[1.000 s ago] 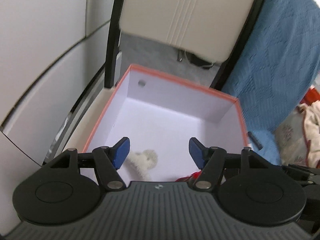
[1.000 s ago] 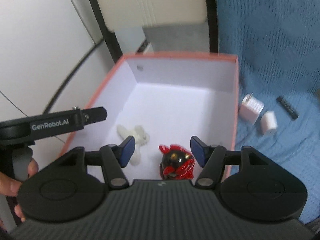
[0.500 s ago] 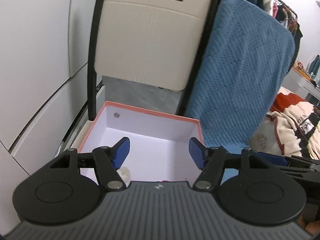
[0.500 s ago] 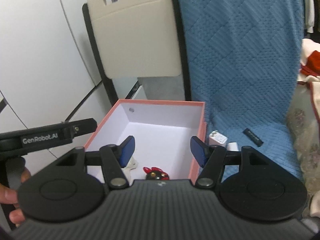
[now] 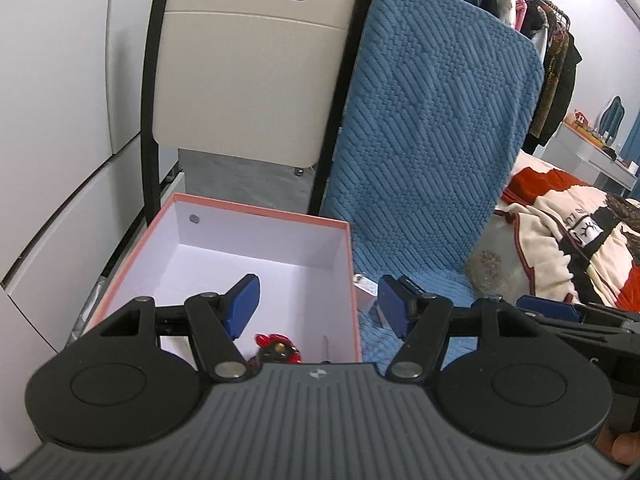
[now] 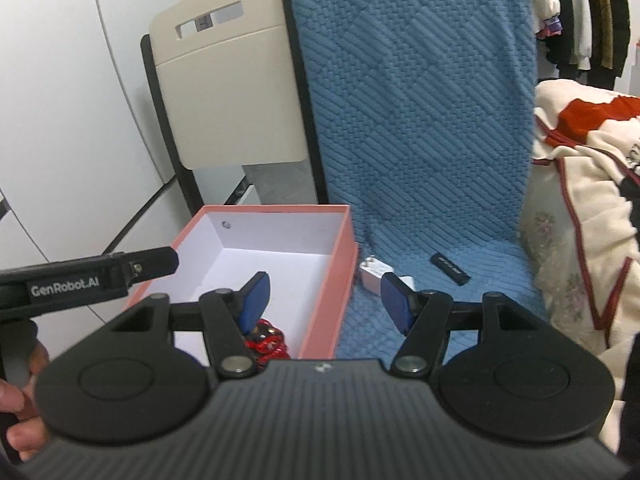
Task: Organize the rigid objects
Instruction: 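Withdraw both open tools from the box back over the seat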
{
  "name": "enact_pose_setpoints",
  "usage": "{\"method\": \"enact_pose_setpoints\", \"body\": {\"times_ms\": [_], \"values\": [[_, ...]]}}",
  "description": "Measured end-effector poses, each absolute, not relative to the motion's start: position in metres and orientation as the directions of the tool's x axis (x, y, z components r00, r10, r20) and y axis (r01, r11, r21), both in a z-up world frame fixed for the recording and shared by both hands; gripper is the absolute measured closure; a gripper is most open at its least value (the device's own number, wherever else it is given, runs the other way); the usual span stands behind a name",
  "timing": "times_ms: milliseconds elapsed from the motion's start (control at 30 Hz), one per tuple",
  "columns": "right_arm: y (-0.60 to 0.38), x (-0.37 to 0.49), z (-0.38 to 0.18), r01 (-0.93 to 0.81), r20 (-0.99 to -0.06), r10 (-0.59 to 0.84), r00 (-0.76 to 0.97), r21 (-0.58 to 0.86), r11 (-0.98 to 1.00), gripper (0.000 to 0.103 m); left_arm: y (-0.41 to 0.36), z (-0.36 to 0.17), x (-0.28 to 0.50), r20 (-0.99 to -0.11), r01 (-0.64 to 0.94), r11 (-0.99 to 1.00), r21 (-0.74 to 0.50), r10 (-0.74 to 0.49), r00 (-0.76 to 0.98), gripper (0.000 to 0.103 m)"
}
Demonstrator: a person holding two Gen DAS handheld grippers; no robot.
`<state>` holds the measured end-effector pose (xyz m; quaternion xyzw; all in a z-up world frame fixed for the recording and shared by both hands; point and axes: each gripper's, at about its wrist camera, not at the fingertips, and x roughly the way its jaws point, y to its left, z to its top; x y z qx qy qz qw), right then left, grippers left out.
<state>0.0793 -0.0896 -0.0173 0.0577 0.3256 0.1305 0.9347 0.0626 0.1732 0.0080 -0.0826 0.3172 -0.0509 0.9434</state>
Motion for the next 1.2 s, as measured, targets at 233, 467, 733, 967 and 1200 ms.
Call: {"method": "enact_pose_setpoints", "body": {"times_ms": [233, 467, 733, 967, 1200], "values": [[-0.127, 0.059, -0.024, -0.167, -0.591, 0.251, 0.767, 0.194, 0.967, 0.039, 0.138, 0.002, 0.045, -0.589, 0.074, 0.983, -0.17, -0.161, 0.792, 0.032], [-0.155, 0.043, -0.038, -0.152, -0.586, 0.225, 0.778, 0.171, 0.973, 0.038, 0.104, -0.01, 0.03, -0.583, 0.093, 0.981, -0.172, -0.177, 0.793, 0.028], [-0.19, 0.034, -0.056, -0.109, -0.6, 0.202, 0.774, 0.188, 0.976, 0.038, 0.075, -0.03, 0.023, -0.602, 0.102, 0.98, -0.168, -0.184, 0.777, 0.023], [-0.213, 0.036, -0.064, -0.105, -0.593, 0.198, 0.781, 0.189, 0.976, 0.032, 0.061, -0.046, 0.032, -0.614, 0.086, 0.978, -0.189, -0.186, 0.767, 0.011], [-0.231, 0.044, -0.064, -0.128, -0.592, 0.202, 0.78, 0.164, 0.978, 0.017, 0.049, -0.059, 0.053, -0.617, 0.087, 0.971, -0.221, -0.209, 0.759, 0.01]]}}
